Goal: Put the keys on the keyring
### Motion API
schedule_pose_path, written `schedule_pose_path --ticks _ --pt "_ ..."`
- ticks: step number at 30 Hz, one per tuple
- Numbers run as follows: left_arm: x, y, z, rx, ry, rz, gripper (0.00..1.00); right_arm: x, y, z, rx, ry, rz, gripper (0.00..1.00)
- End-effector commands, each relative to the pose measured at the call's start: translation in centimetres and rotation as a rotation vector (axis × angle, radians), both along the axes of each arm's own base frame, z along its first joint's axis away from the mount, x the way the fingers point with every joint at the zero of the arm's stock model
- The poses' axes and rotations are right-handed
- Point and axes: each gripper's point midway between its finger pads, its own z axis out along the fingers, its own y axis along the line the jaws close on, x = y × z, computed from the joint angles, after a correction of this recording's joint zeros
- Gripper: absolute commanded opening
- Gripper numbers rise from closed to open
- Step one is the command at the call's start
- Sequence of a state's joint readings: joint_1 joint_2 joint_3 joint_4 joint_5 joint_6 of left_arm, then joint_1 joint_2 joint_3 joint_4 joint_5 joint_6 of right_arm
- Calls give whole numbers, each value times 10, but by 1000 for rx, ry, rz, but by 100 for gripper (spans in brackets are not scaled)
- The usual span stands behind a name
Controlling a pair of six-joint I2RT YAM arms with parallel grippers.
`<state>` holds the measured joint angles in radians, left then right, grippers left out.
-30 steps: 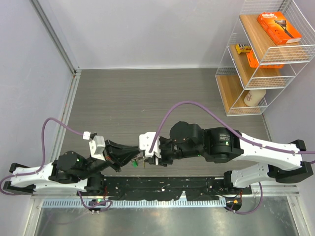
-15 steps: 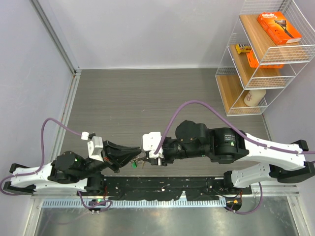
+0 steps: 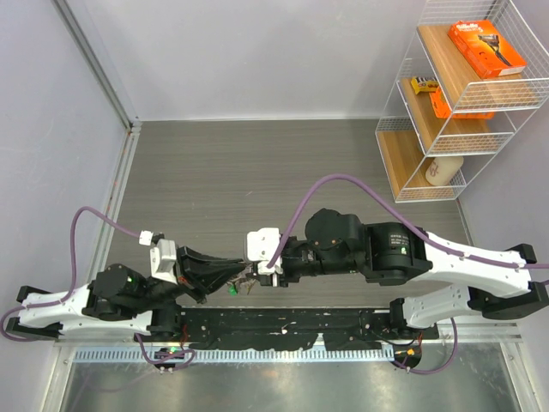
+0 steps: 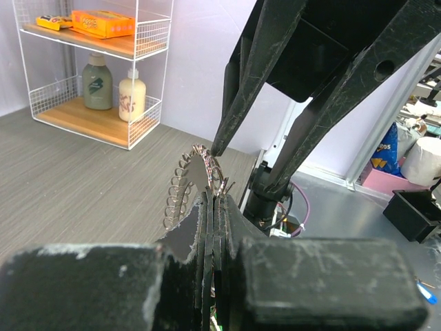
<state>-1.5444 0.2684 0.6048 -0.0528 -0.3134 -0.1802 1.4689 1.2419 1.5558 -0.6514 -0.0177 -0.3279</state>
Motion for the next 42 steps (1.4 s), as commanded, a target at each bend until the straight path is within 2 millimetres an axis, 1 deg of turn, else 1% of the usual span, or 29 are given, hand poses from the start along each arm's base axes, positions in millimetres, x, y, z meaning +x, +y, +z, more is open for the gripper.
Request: schedule_pose_path --ticks 1,5,12,17,19,25,27,34,35,36,39,40,41,42 --pt "-5 8 32 -127 1 -30 0 2 7 27 83 -23 -6 43" --pt "-7 7 31 -128 2 -37 0 2 8 25 78 -21 -6 42" --pt "-7 8 33 -132 1 -38 0 2 12 19 60 -22 -5 34" --pt "-7 9 33 -135 2 -37 0 2 12 15 45 -18 -4 32" --pt "-7 10 34 -138 2 -37 0 2 11 13 41 -18 -6 30" --pt "-7 10 35 -139 -1 -40 0 2 8 13 42 -14 -7 15" --pt "-8 11 36 -145 -4 -41 0 1 8 12 40 -13 -6 5" --pt "-13 10 35 -127 -20 -71 0 1 6 14 20 3 -13 5" --pt "-14 9 33 -112 -22 -76 2 1 6 15 9 14 -17 5" --pt "-16 10 36 -112 -29 -87 6 1 6 16 2 22 -20 5" --pt "-22 10 29 -43 -42 -121 18 0 7 16 -36 56 -33 5" --pt "-23 9 24 -4 -44 -128 21 0 7 26 -22 62 -35 5" --pt "-26 11 24 11 -47 -140 25 -1 8 16 -68 77 -41 5" --pt "-28 12 26 21 -50 -154 29 -1 8 25 -57 88 -45 5"
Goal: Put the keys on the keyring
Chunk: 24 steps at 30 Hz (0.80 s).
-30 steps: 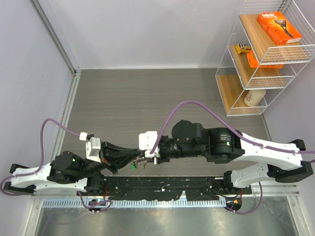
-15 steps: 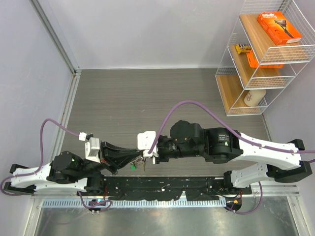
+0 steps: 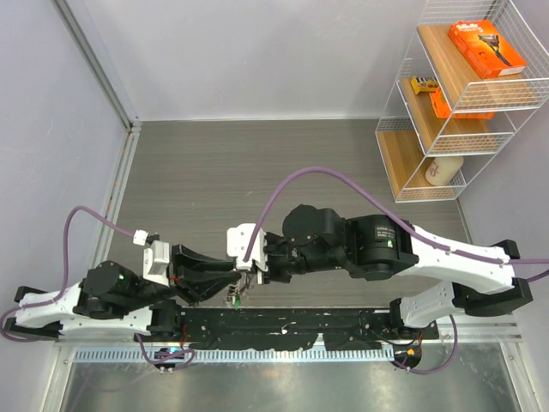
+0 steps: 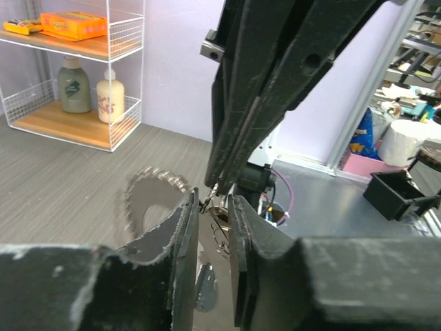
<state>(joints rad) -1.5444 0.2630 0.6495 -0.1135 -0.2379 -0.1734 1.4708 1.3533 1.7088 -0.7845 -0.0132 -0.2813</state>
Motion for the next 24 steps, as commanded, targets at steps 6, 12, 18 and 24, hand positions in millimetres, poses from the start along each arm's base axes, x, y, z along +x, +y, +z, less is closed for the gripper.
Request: schedule_pose_path --ticks 6,12,18,24 --pt "-24 10 19 80 -29 -130 43 -2 -6 19 -75 78 -46 5" --pt "-24 3 14 142 -28 -135 43 -7 -8 19 -113 99 -30 5" --pt "-16 1 9 175 -11 -91 44 -12 -11 16 -168 105 -3 5" --pt "-14 -3 9 191 -11 -77 43 -14 -10 12 -222 102 23 5"
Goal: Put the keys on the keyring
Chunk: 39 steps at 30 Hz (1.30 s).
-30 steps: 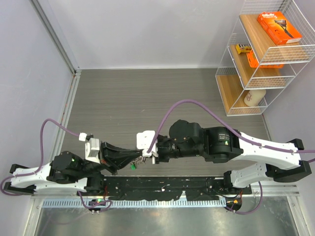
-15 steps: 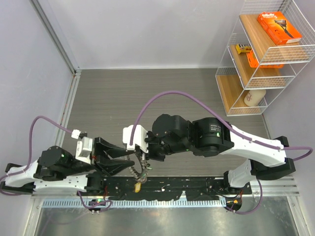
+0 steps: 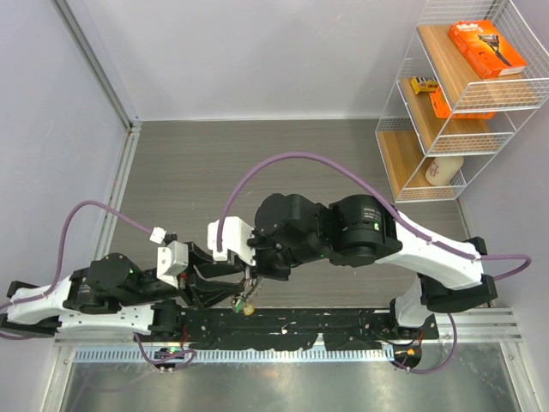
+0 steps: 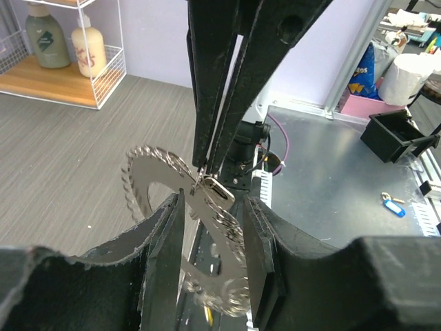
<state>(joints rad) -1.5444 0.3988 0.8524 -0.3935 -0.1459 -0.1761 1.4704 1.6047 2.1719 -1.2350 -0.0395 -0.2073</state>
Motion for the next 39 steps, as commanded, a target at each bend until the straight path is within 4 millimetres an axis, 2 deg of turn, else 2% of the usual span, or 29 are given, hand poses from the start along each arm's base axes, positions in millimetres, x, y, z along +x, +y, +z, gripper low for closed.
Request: schedule_pose_path --ticks 1,8,14,21,29,34,39 --pt "3 1 15 -18 -6 18 43 -6 -4 12 8 2 43 5" --pt "4 3 15 -26 -12 22 43 -10 -5 5 -26 9 77 5" --pt "2 -3 13 -11 -25 9 41 -9 -4 13 -4 -6 82 5" --pt "0 -12 12 5 -30 -8 41 -9 -1 12 -5 -11 88 5" --pt "-1 -14 13 -4 -31 -11 34 -11 1 12 -6 -6 100 5" --pt "-1 -16 11 9 -32 -14 23 -12 3 12 -6 -7 104 5" --pt "-2 -18 10 20 -36 -18 19 -14 5 14 1 -10 117 5"
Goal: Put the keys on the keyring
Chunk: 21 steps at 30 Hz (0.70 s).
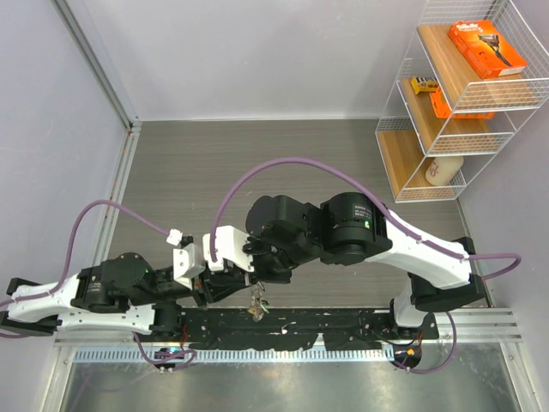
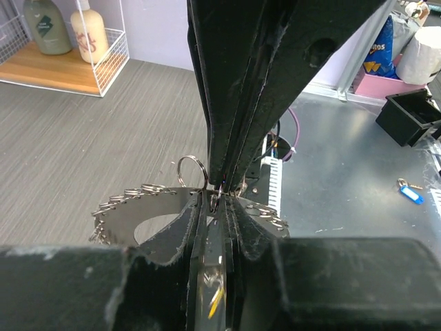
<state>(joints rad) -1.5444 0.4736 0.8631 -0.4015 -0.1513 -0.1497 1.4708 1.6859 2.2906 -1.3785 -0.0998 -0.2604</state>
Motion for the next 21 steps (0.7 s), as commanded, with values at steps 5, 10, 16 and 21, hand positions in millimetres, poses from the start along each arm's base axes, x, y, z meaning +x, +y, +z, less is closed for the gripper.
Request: schedule_pose_path --ticks 5,10,16,21 --pt "-6 -6 20 -39 -16 -35 11 -5 12 28 111 -19 39 5" --pt "-8 -7 22 -46 -22 -52 0 -6 12 26 105 -18 44 5" --pt "-5 -6 26 -80 -25 -33 0 -9 11 23 97 -14 57 5" --pt "-4 -2 29 -131 -37 -28 0 -12 11 27 118 -10 64 10"
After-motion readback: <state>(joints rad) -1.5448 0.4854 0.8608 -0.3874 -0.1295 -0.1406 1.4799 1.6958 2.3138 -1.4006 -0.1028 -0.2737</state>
